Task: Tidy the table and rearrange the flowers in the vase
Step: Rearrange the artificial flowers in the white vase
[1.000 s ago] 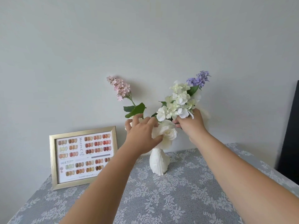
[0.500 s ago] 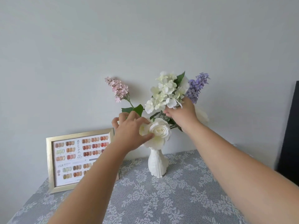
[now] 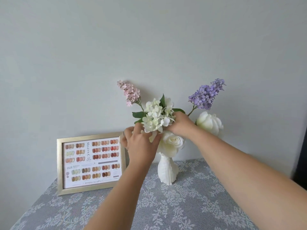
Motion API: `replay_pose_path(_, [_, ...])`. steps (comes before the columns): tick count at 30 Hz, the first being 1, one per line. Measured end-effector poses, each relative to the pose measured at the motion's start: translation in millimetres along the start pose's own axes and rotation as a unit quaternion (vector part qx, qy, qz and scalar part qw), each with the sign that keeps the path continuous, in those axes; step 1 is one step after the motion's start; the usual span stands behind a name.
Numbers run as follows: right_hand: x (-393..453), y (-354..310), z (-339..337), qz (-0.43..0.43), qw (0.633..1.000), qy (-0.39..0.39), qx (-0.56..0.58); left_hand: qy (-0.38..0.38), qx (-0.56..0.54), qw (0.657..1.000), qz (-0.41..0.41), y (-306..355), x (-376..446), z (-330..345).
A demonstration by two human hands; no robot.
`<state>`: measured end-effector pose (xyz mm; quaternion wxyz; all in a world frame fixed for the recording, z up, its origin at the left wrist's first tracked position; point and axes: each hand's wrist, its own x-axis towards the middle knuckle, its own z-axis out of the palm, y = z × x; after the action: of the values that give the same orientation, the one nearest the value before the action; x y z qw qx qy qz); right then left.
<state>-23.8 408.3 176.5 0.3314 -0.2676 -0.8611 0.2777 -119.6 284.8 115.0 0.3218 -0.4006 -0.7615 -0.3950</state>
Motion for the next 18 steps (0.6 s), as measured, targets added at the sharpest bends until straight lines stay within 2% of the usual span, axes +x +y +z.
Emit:
replay_pose_path(6, [1, -2, -9, 0.046, 0.994, -0.095, -0.006, 0.009, -0.081, 0.993, -0.081, -8, -9, 4])
replay_pose_path(10, [-6, -7, -31, 0.008, 0.981, -0.163, 0.105, 0.039, -0.118, 0.987, -0.098, -11, -11, 0])
replay_pose_path(12, [-11, -12, -39, -0.033, 0.981, -0.157, 0.109, 0.028, -0.142, 0.985, -0.099, -11, -11, 0])
replay_pose_path(15, [-13, -22, -36, -0.106, 0.987, -0.104, 0.067, -0.029, -0.272, 0.954, -0.123, -11, -12, 2])
replay_pose_path(18, [-12, -27, -24, -0.112, 0.991, -0.073, 0.029, -0.053, -0.337, 0.925, -0.164, -6, -17, 4])
